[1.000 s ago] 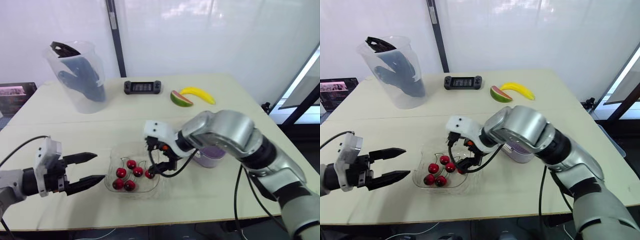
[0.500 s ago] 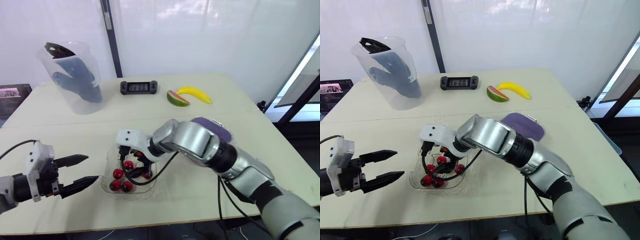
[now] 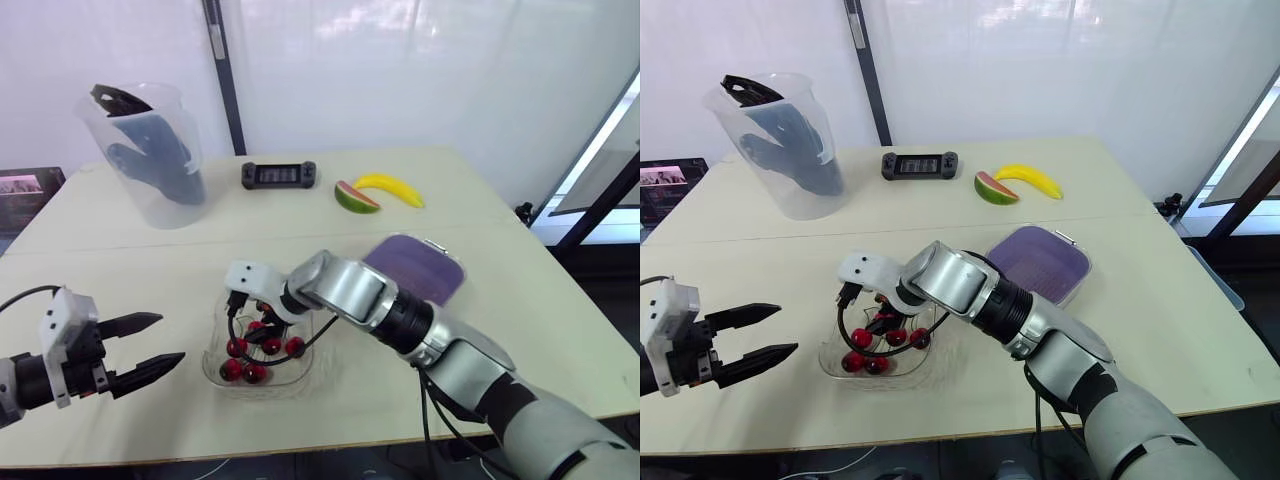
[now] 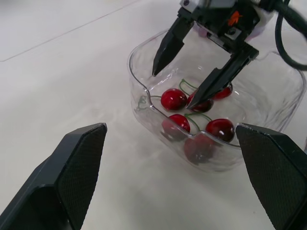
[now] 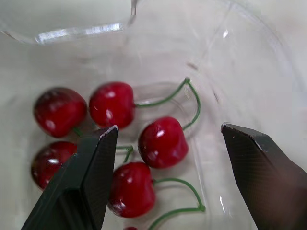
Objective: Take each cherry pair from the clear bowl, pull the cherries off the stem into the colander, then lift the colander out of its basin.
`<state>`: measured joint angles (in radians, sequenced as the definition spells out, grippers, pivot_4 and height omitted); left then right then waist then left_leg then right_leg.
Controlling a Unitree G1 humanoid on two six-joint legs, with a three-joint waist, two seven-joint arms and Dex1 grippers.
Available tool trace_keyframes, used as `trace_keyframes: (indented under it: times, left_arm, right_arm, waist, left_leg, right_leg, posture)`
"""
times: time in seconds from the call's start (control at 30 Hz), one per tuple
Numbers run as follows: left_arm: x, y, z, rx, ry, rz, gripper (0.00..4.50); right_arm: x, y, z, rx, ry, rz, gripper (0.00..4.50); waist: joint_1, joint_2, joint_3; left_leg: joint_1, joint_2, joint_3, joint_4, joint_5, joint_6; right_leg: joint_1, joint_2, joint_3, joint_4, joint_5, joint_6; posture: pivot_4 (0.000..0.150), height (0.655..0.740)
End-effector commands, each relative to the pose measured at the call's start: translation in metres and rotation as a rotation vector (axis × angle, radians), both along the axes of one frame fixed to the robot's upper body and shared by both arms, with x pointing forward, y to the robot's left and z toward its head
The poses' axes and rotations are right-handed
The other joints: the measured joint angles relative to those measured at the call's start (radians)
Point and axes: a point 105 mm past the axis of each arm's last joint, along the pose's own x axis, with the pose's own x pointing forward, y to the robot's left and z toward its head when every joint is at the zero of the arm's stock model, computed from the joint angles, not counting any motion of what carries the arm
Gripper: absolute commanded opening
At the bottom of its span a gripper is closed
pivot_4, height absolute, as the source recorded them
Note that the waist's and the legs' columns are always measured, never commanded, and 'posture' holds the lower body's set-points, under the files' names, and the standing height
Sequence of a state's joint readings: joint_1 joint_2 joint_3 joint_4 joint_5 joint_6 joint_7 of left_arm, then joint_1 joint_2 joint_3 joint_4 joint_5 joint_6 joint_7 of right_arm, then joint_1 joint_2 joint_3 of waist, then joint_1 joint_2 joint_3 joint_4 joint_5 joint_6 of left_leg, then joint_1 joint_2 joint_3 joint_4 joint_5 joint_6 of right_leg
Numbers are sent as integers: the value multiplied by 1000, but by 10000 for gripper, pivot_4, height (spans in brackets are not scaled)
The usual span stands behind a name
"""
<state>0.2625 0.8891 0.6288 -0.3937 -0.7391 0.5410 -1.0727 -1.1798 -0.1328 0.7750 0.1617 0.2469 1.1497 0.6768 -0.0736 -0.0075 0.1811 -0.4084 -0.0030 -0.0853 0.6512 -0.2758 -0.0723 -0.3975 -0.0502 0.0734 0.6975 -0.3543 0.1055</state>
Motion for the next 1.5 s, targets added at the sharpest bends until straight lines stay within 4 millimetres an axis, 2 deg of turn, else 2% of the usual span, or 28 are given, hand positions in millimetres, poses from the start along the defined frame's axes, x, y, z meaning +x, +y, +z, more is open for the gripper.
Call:
trace_keyframes:
  times: [0.03,0.17,0.27,0.63,0.73,0.77,0.9,1.1,1.3,1.37,1.5]
  left_arm:
    - [-5,-3,8,-9,-18,-24,45000]
    - [-5,-3,9,12,-27,-22,45000]
    - [0,0,14,22,-62,-9,45000]
    - [1,-4,9,16,-53,-26,45000]
    - [3,-4,9,21,-62,-23,45000]
    - [4,-3,9,23,-67,-21,45000]
    - [6,-2,8,26,-67,-21,45000]
    - [10,0,9,8,-71,-11,45000]
    - [17,1,23,-103,-97,33,45000]
    - [20,1,28,-152,-100,44,45000]
    - [29,1,45,-218,-164,87,45000]
  right_arm:
    - [-3,7,5,16,-20,27,35797]
    - [-2,6,-1,15,2,15,35797]
    - [-5,7,-5,9,11,31,28277]
    - [-2,5,-8,4,11,13,28277]
    - [-1,4,-7,2,-4,14,20295]
    - [-1,5,-6,2,-7,19,15670]
    - [-5,5,-1,12,-3,36,15670]
    - [-18,2,13,36,16,87,15670]
    - [-20,-13,33,70,-46,113,15670]
    - [-14,-17,44,103,-124,108,15670]
    - [-24,-24,82,268,-269,206,15670]
  waist:
    - [-1,0,0]
    - [0,0,0]
    - [1,0,0]
    - [0,0,0]
    - [0,0,0]
    - [1,0,0]
    - [0,0,0]
    - [1,0,0]
    - [3,0,0]
    - [2,-1,0]
    - [3,-1,0]
  left_leg:
    - [0,0,0,0,0,0]
    - [0,0,0,0,0,0]
    - [0,0,0,0,0,0]
    - [0,0,0,0,0,0]
    - [0,0,0,0,0,0]
    - [0,0,0,0,0,0]
    - [0,0,0,0,0,0]
    - [0,0,0,0,0,-1]
    - [0,0,-1,0,0,0]
    - [0,0,-1,0,0,0]
    - [0,0,-1,0,0,0]
  right_leg:
    - [0,0,0,0,0,0]
    - [0,0,0,0,0,0]
    - [0,0,0,0,0,0]
    - [0,0,-1,0,0,0]
    - [0,1,-1,0,0,0]
    - [0,1,-1,0,0,0]
    - [0,1,-1,0,0,0]
    - [0,0,-1,0,0,0]
    - [0,-1,-1,0,0,0]
    - [0,-1,-2,0,0,0]
    - [0,-1,-2,0,0,0]
  posture:
    - [1500,7400]
    - [1500,7400]
    - [1500,7400]
    - [1500,7400]
    - [1500,7400]
    - [1500,7400]
    - [1500,7400]
    - [1500,7400]
    - [1500,7400]
    - [1500,7400]
    - [1500,7400]
